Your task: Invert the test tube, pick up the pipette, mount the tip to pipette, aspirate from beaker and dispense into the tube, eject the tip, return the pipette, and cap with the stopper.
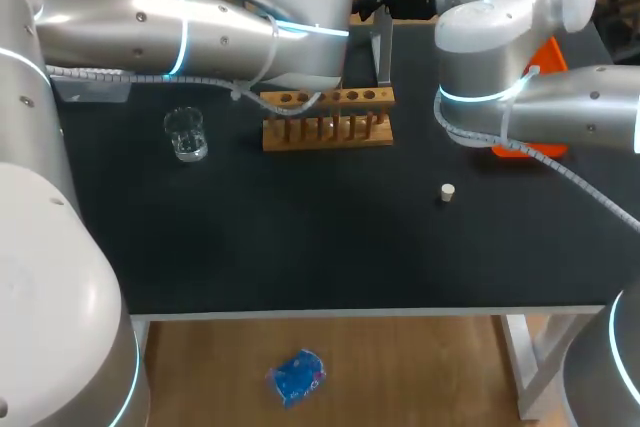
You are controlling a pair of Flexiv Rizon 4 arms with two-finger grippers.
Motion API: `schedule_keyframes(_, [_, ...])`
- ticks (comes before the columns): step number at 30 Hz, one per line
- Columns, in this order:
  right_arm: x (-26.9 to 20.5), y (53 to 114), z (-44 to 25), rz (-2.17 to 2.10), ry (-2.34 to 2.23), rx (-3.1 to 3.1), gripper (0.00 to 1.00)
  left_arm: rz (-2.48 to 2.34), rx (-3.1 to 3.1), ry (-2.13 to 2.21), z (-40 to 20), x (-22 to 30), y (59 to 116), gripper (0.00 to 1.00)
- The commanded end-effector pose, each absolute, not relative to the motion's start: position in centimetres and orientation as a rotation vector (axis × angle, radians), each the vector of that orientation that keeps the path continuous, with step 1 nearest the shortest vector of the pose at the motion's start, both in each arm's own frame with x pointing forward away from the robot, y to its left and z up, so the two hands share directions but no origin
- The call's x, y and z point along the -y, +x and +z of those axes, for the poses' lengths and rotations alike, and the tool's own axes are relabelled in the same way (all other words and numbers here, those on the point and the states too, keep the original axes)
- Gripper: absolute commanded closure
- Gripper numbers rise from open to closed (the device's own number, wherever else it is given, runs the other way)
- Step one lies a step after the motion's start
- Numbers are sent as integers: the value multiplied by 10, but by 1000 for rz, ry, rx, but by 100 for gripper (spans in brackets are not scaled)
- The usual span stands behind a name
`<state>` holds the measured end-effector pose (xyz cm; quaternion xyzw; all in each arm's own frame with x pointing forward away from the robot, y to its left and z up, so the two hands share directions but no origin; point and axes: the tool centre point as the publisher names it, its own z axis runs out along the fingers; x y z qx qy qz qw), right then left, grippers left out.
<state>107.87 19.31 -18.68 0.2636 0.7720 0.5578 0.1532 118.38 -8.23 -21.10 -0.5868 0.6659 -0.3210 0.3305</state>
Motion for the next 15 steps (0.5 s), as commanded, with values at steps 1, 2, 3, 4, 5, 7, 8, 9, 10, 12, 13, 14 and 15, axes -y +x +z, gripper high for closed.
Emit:
schedule_keyframes(1, [-193,1079,-187,1602,755,-2213,0,-849,-1738,-1532,-208,81,1178,51])
schedule_keyframes(2, [-193,1079,-187,1602,755,-2213,0,-851,-1737,-1531,-207,81,1177,51])
schedule_keyframes(3, [-193,1079,-187,1602,755,-2213,0,-853,-1735,-1531,-206,81,1175,51])
schedule_keyframes(4, [-193,1079,-187,1602,755,-2213,0,-854,-1733,-1530,-205,81,1173,51])
schedule_keyframes(5, [-193,1079,-187,1602,755,-2213,0,-855,-1731,-1530,-204,81,1171,51])
schedule_keyframes(7, [-193,1079,-187,1602,755,-2213,0,-863,-1719,-1534,-203,82,1166,47])
schedule_keyframes(8, [-193,1079,-187,1602,755,-2213,0,-863,-1714,-1536,-202,81,1162,41])
schedule_keyframes(9, [-193,1079,-187,1602,755,-2213,0,-862,-1713,-1536,-203,81,1158,36])
schedule_keyframes(10, [-193,1079,-187,1602,755,-2213,0,-860,-1710,-1537,-203,82,1154,37])
schedule_keyframes(12, [-193,1079,-187,1602,755,-2213,0,-857,-1708,-1540,-204,82,1145,35])
schedule_keyframes(13, [-193,1079,-187,1602,755,-2213,0,-853,-1703,-1545,-204,82,1140,35])
schedule_keyframes(14, [-193,1079,-187,1602,755,-2213,0,-852,-1702,-1545,-204,83,1136,34])
schedule_keyframes(15, [-193,1079,-187,1602,755,-2213,0,-852,-1702,-1544,-203,83,1130,33])
